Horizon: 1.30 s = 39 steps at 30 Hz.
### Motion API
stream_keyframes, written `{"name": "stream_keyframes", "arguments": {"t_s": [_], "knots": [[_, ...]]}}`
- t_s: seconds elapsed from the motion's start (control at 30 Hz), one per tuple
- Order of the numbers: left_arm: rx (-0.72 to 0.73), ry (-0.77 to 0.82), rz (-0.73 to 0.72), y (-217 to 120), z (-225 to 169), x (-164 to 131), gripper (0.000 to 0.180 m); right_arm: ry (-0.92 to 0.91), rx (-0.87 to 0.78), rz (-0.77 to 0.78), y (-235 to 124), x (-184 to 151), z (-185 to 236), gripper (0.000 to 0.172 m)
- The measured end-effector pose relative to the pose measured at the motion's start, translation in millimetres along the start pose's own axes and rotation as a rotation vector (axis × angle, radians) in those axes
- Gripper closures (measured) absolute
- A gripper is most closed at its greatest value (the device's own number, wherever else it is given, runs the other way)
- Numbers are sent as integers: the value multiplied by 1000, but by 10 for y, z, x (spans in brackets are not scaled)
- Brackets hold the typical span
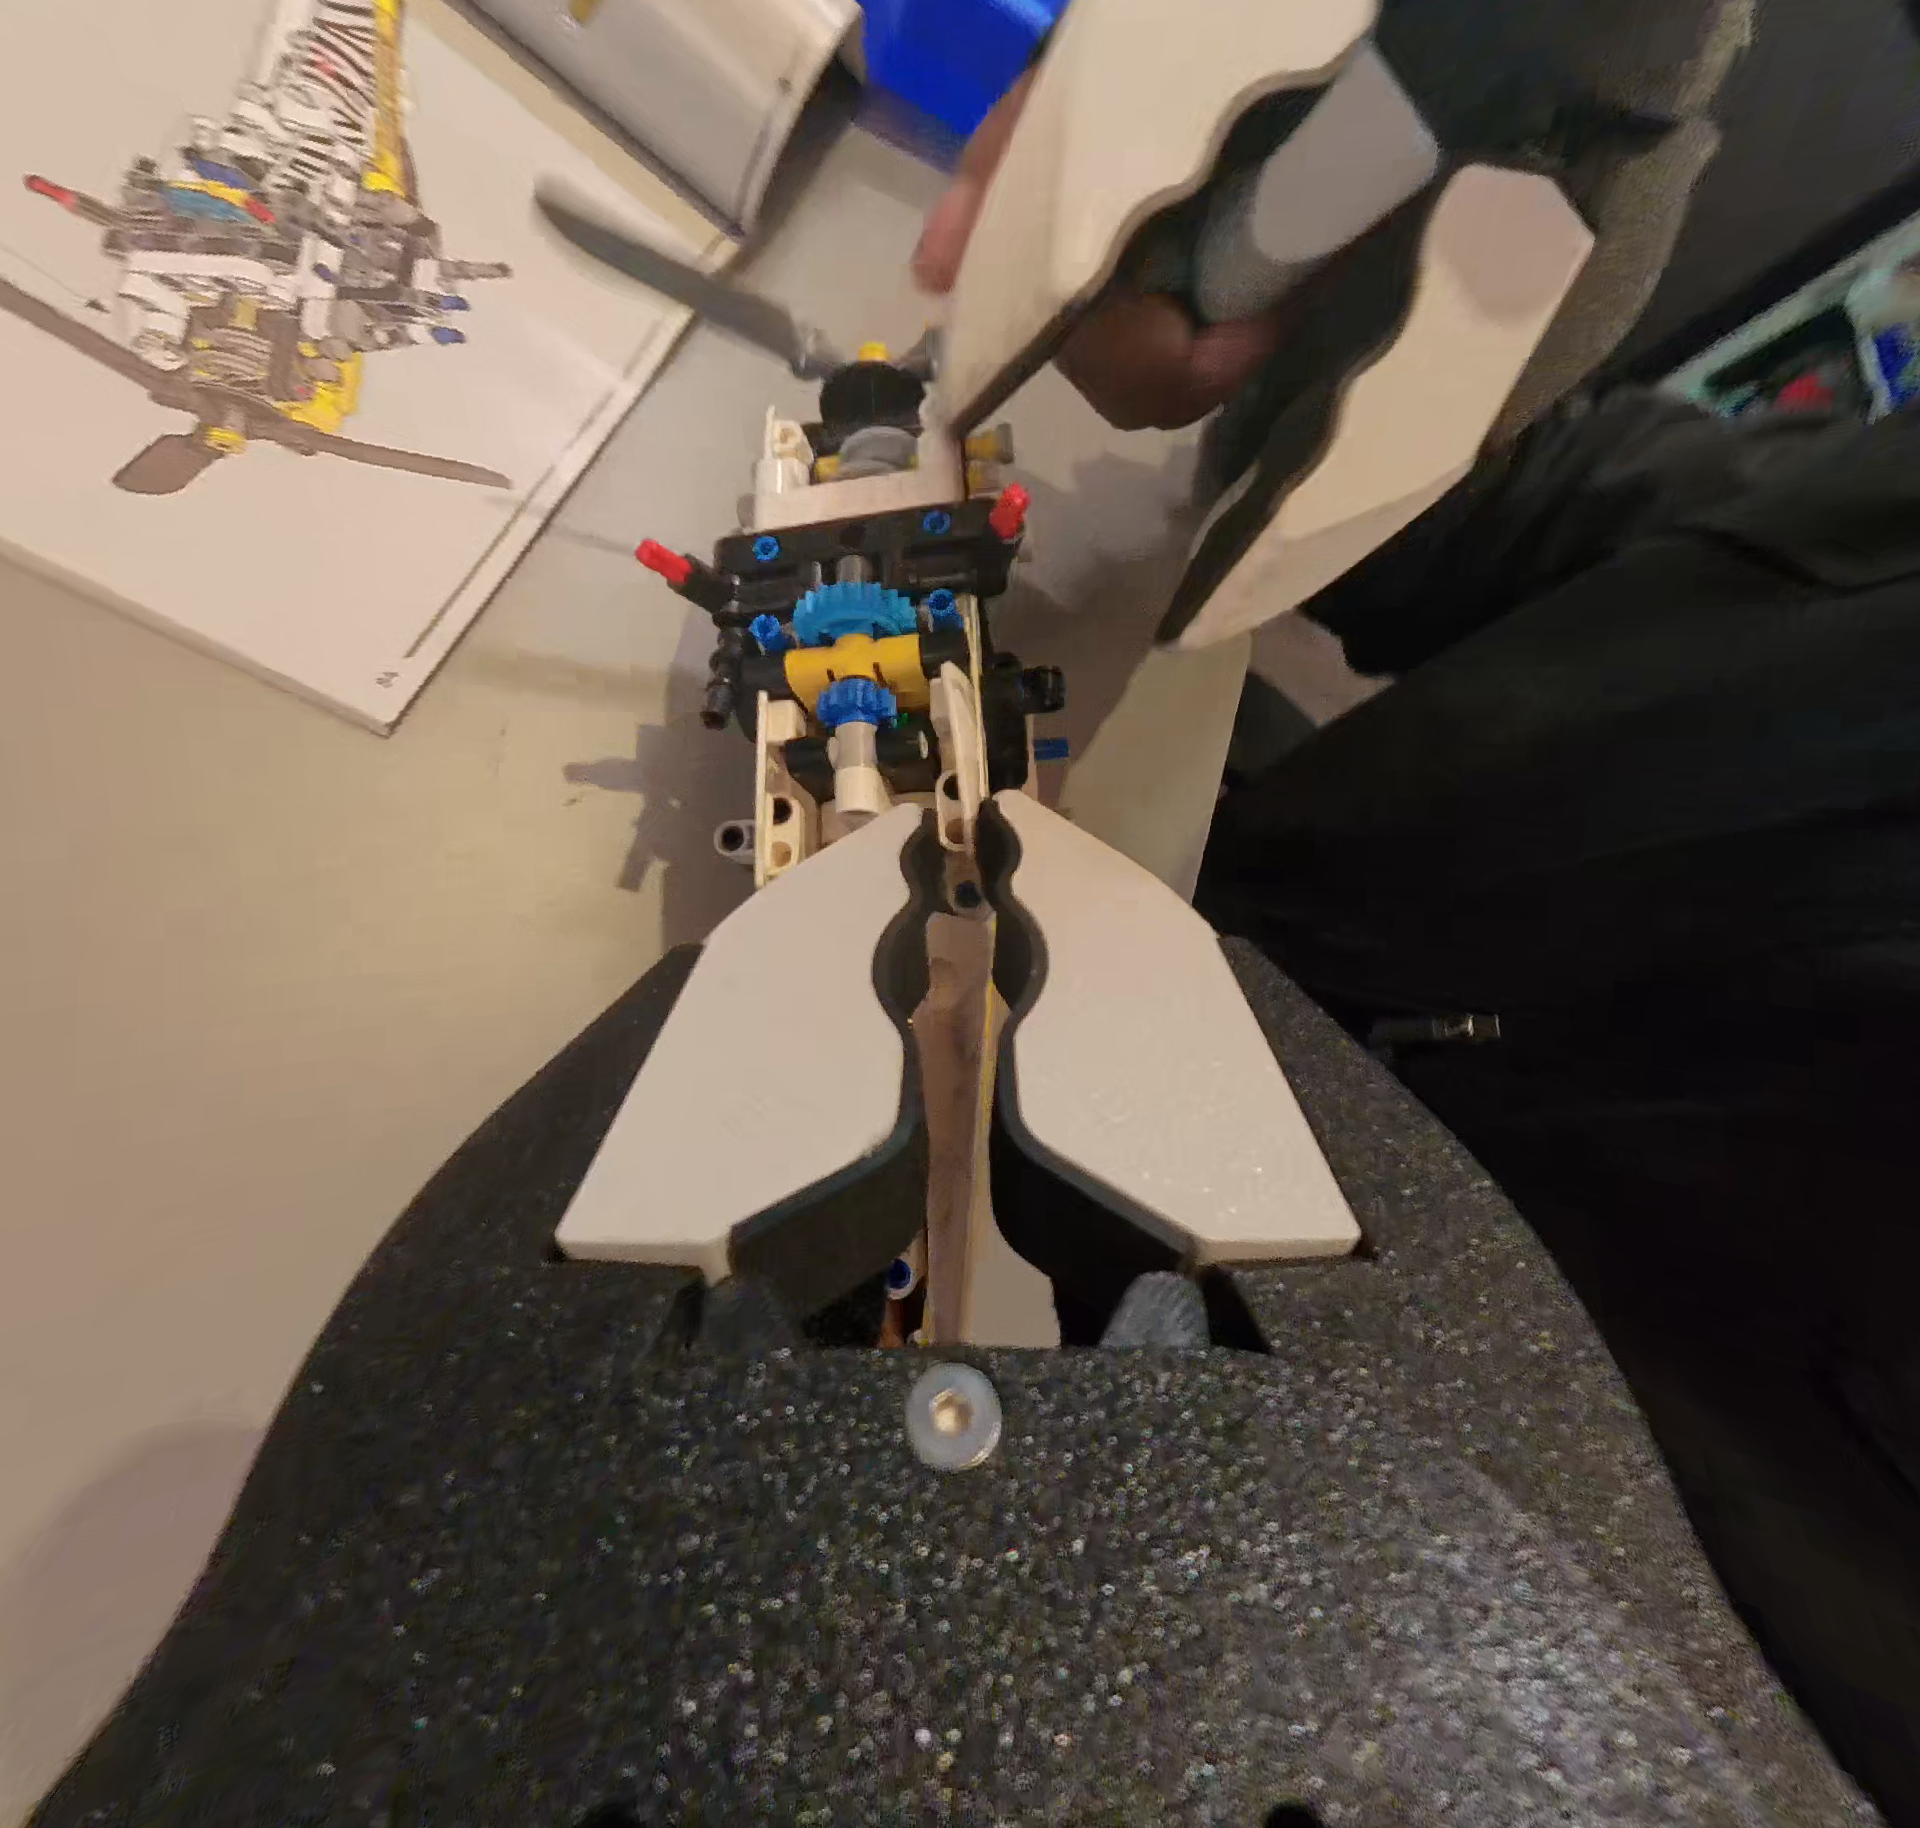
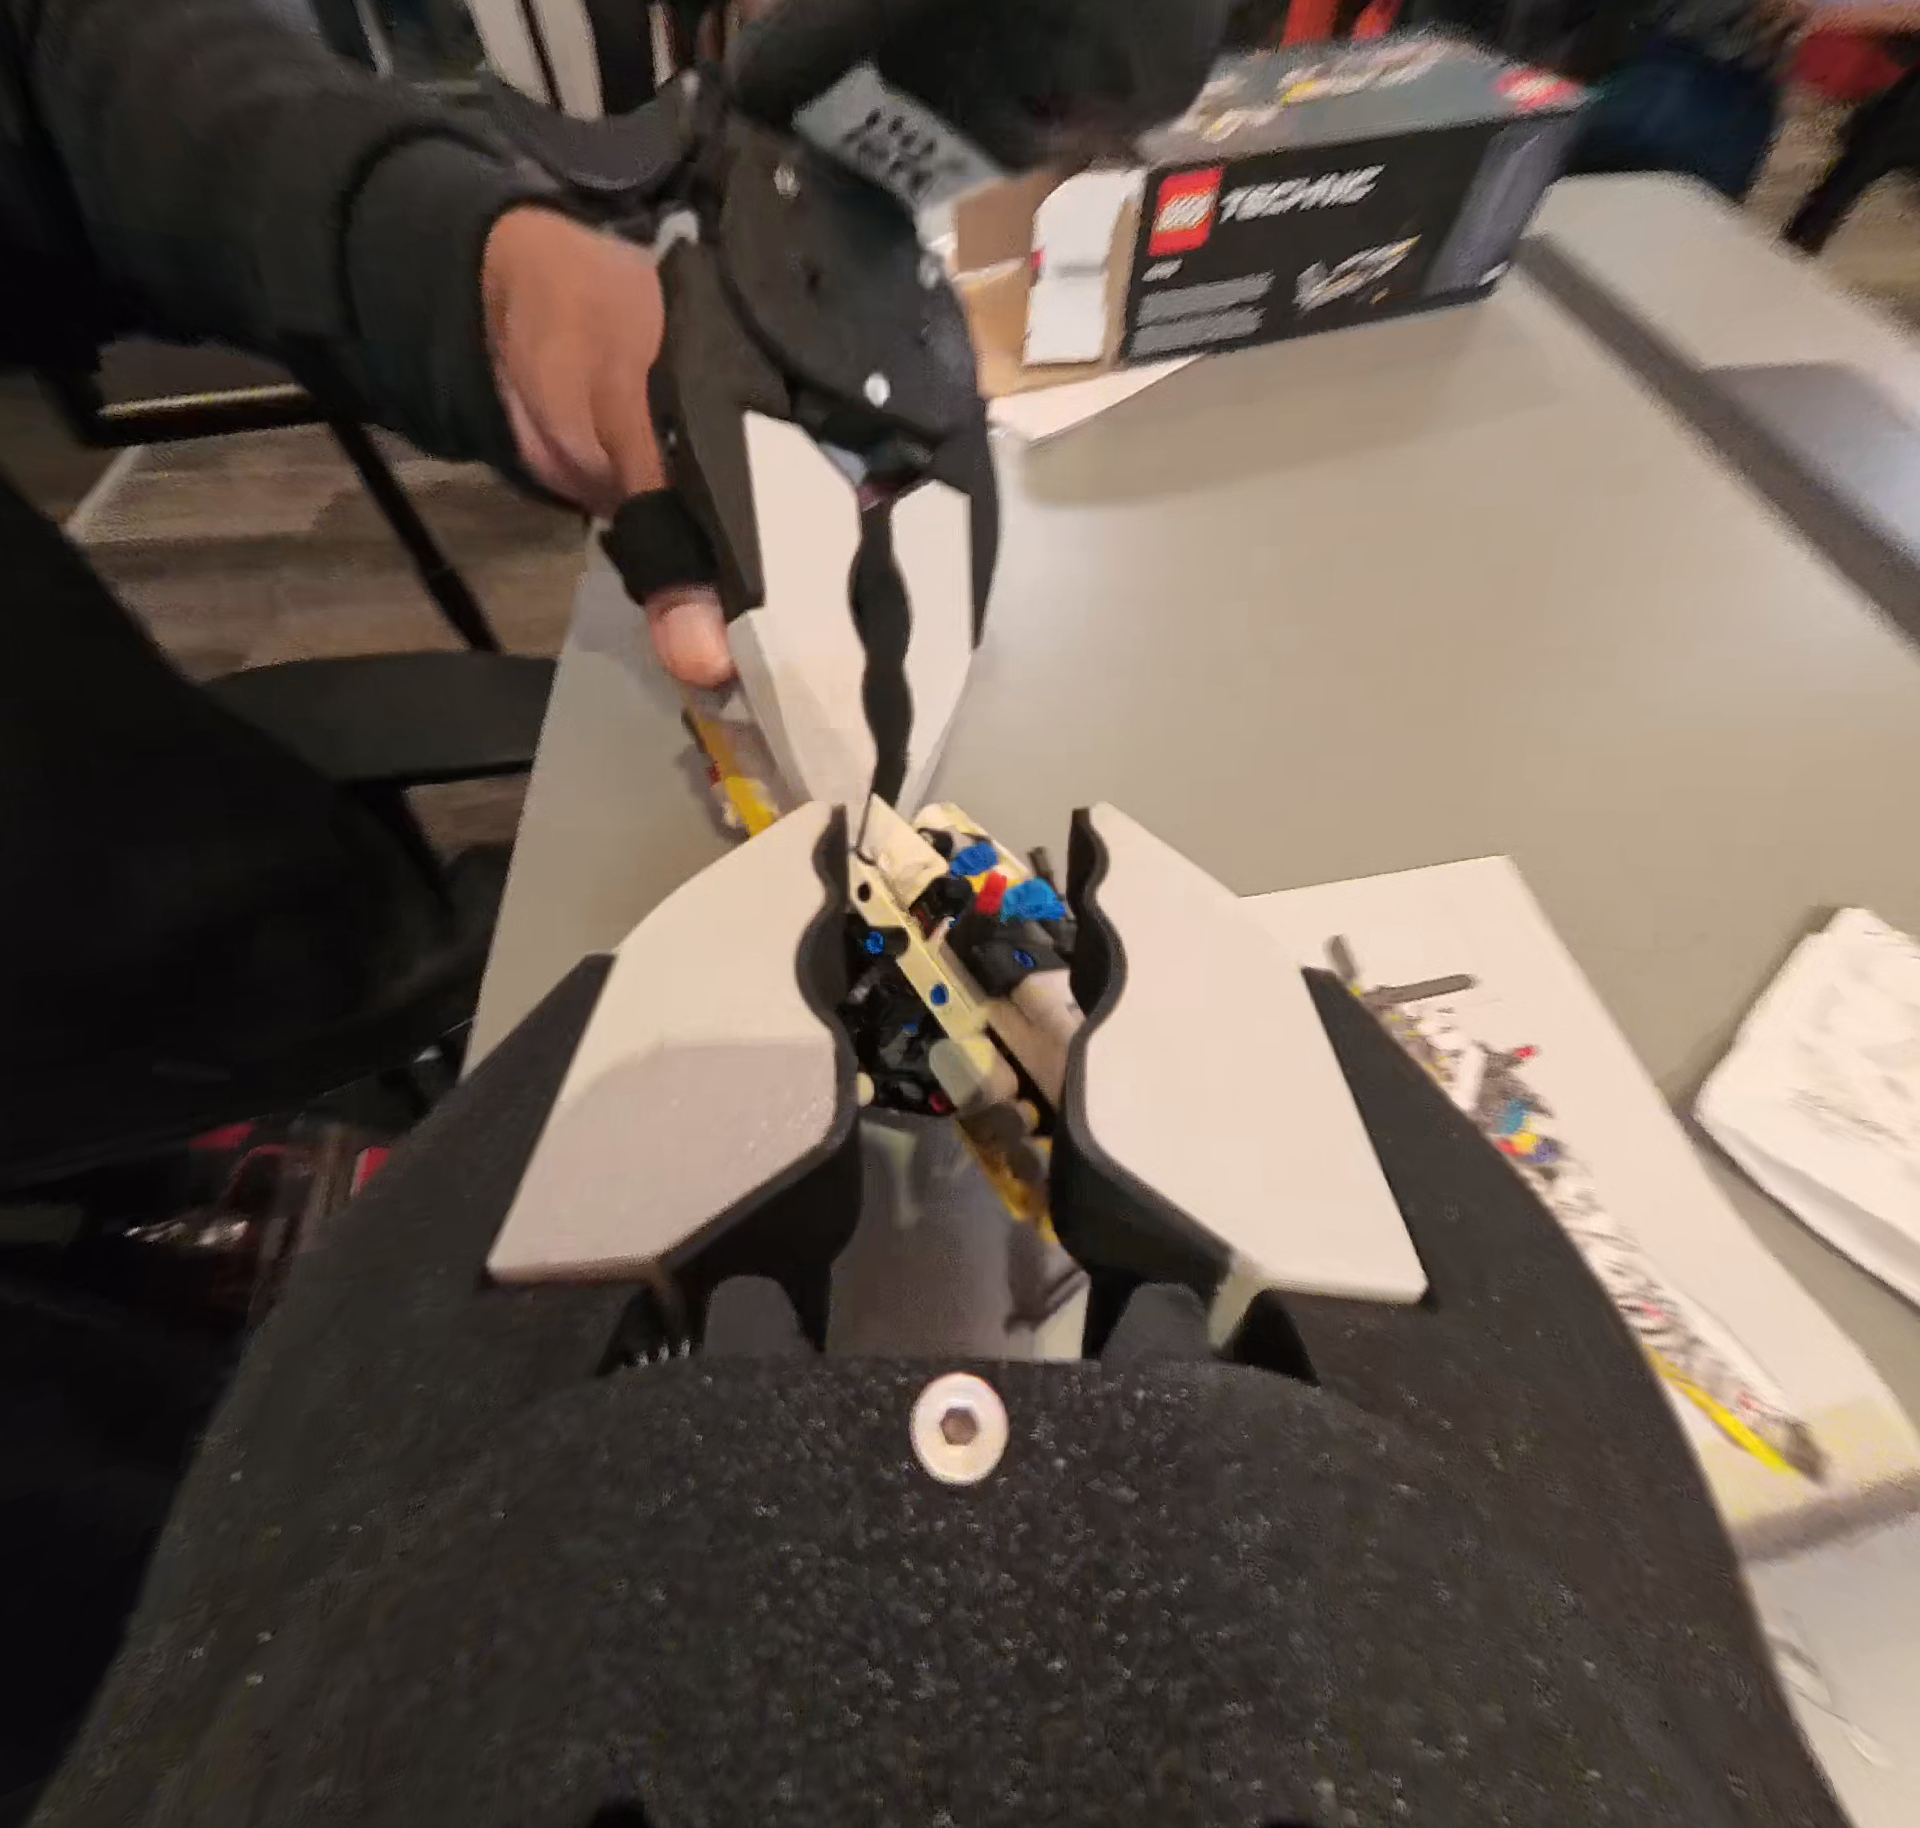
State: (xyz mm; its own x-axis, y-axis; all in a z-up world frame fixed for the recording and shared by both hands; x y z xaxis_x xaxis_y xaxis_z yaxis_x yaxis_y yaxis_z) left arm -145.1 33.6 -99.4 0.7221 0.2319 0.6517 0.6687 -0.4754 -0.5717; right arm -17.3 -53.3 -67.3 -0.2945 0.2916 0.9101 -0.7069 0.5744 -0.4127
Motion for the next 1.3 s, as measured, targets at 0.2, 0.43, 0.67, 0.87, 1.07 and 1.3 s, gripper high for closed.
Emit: {"name": "stream_keyframes", "arguments": {"t_s": [0.2, 0.43, 0.67, 0.87, 1.07, 1.3], "knots": [[-10, -143, -86, -66, 158, -57, 171, -118, -101, 2, -97, -3, 21, 130], [-23, -238, -135, -99, 263, -69, 171, -366, -181, 34, -11, -39, 198, 129], [-61, -311, -175, -87, 303, -66, 171, -642, -225, 204, 357, -212, 432, 128], [-56, -340, -193, -83, 300, -76, 171, -847, -319, 303, 655, -327, 544, 124], [-61, -335, -181, -53, 241, -86, 172, -929, -393, 404, 789, -419, 515, 123], [-33, -313, -166, -61, 206, -97, 171, -993, -441, 457, 837, -472, 506, 125]]}}
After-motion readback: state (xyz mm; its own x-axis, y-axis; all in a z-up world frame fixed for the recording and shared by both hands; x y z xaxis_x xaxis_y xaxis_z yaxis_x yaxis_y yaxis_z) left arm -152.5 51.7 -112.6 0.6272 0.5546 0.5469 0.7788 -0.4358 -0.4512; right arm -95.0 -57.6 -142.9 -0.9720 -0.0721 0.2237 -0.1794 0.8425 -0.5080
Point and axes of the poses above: each gripper's, where its closed fingertips meet, y out along the fingers, x out of its top, z = x × y across the jaws, the point moved 8 cm from there along -y, back along the fingers, and after that the axes turned 5 degrees about x, right-handed, at the moved point
